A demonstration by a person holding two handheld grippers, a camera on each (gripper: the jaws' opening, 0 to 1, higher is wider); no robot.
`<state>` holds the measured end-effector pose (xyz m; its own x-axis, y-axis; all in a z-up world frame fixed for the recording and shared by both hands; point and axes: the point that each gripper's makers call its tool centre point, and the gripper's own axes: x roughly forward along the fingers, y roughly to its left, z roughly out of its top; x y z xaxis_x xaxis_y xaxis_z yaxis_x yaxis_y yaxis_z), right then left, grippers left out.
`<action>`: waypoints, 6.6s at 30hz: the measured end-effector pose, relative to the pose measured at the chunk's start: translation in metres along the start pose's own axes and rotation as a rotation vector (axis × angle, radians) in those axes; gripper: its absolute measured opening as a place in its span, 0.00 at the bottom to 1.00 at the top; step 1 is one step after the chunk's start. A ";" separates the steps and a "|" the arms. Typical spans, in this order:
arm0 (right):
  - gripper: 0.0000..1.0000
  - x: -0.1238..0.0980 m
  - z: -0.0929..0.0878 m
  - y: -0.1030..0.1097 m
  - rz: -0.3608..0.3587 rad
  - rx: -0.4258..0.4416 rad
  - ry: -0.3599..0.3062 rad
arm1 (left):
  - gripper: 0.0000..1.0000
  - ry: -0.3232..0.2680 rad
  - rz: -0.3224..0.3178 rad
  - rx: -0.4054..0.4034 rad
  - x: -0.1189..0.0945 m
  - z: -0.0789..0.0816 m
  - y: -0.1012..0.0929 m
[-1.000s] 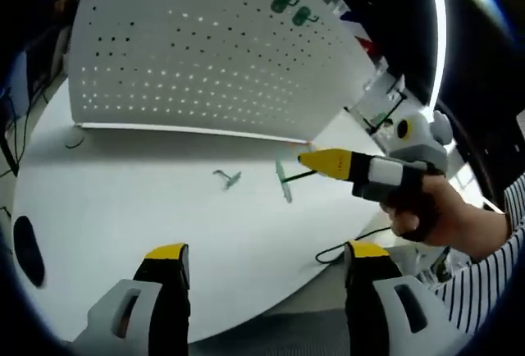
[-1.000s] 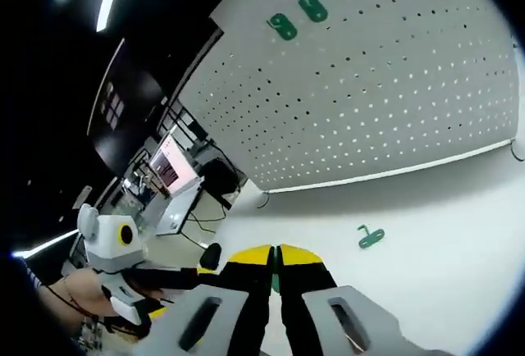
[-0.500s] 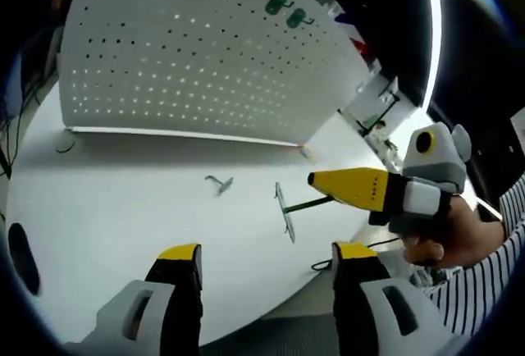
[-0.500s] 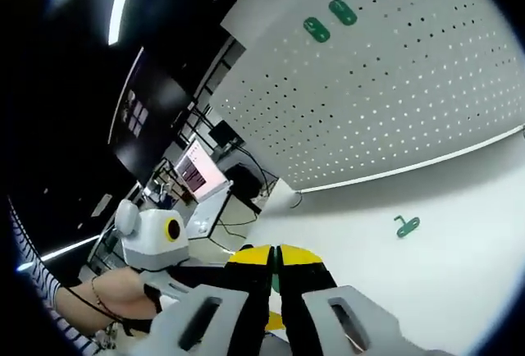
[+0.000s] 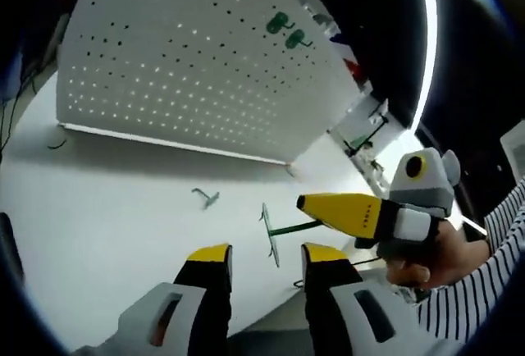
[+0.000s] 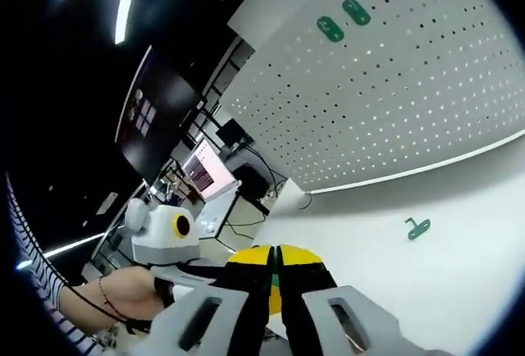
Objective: Insert the hook assembly into the mounting plate slot until the hook locks in place.
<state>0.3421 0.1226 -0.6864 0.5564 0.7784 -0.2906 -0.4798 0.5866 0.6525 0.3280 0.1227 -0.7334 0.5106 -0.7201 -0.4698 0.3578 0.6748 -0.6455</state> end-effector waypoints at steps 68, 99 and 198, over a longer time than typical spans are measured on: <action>0.08 -0.022 0.034 0.032 0.007 -0.237 -0.047 | 0.01 -0.203 0.058 0.297 -0.018 0.054 -0.027; 0.01 -0.008 0.038 0.044 0.039 -0.263 -0.071 | 0.02 -0.265 0.095 0.409 -0.031 0.064 -0.041; 0.00 -0.034 0.160 -0.065 -0.324 -0.420 -0.396 | 1.00 -0.349 0.098 0.359 -0.032 0.069 -0.038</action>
<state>0.4629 0.0225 -0.6075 0.8860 0.4539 -0.0946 -0.4253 0.8769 0.2237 0.3525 0.1313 -0.6525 0.7640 -0.5952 -0.2492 0.5100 0.7936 -0.3318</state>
